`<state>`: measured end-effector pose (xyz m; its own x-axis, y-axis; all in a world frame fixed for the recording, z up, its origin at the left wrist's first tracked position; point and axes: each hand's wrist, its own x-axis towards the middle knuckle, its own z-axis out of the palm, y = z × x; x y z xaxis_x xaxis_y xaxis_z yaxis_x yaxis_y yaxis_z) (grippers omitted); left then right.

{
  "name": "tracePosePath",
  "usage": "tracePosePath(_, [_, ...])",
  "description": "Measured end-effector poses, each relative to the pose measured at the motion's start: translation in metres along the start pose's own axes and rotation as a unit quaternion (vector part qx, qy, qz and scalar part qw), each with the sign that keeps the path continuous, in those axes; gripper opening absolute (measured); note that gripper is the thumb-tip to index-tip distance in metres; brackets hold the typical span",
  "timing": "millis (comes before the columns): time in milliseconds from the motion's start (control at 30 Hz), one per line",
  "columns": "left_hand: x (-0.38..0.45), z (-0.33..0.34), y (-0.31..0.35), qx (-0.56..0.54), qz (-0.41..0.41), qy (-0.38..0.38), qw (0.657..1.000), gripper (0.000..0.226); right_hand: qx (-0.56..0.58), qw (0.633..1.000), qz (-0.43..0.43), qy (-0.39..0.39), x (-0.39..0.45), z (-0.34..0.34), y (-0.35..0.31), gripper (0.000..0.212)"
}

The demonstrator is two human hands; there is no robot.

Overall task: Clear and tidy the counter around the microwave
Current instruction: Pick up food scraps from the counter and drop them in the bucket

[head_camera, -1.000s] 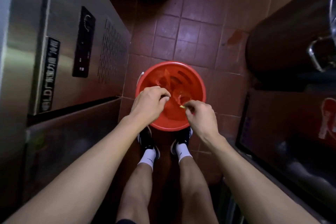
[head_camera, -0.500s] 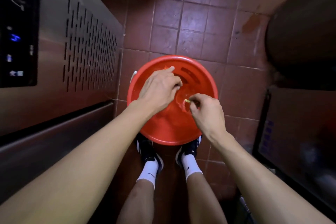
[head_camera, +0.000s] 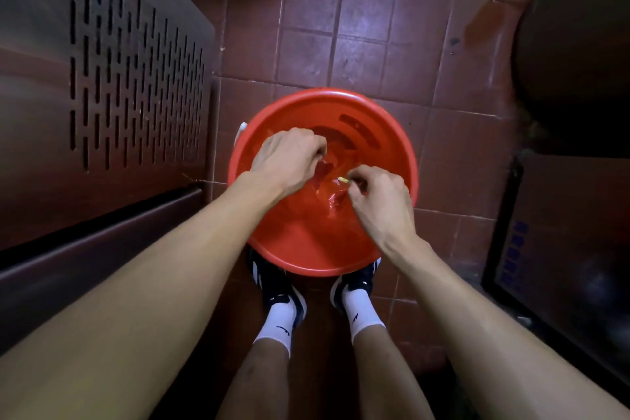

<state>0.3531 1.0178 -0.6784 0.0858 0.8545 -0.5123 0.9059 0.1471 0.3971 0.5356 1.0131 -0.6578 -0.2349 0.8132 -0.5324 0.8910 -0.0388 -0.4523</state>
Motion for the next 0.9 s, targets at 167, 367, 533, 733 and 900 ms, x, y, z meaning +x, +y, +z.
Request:
tracePosePath(167, [-0.013,0.006,-0.009,-0.002,-0.013,0.015,1.000,0.018,-0.006,1.000,-0.009,-0.001,0.006,0.015,-0.006,0.023])
tracePosePath(367, [-0.031,0.022,-0.026,-0.011,-0.028,0.001,1.000,0.016,-0.039,0.998,-0.046,-0.025,0.012,0.040,-0.005,0.022])
tracePosePath(533, [-0.042,0.034,-0.032,-0.029,-0.044,-0.025,0.998,0.015,-0.081,0.994,-0.071,-0.033,0.013,0.061,-0.004,0.019])
tracePosePath(733, [-0.047,0.043,-0.037,-0.063,-0.054,-0.041,0.996,0.014,-0.129,0.986,-0.099,-0.044,0.010,0.066,-0.002,0.021])
tracePosePath(900, [-0.049,0.049,-0.040,-0.081,-0.047,-0.054,0.994,0.021,-0.146,0.983,-0.096,-0.050,0.008,0.066,0.001,0.025])
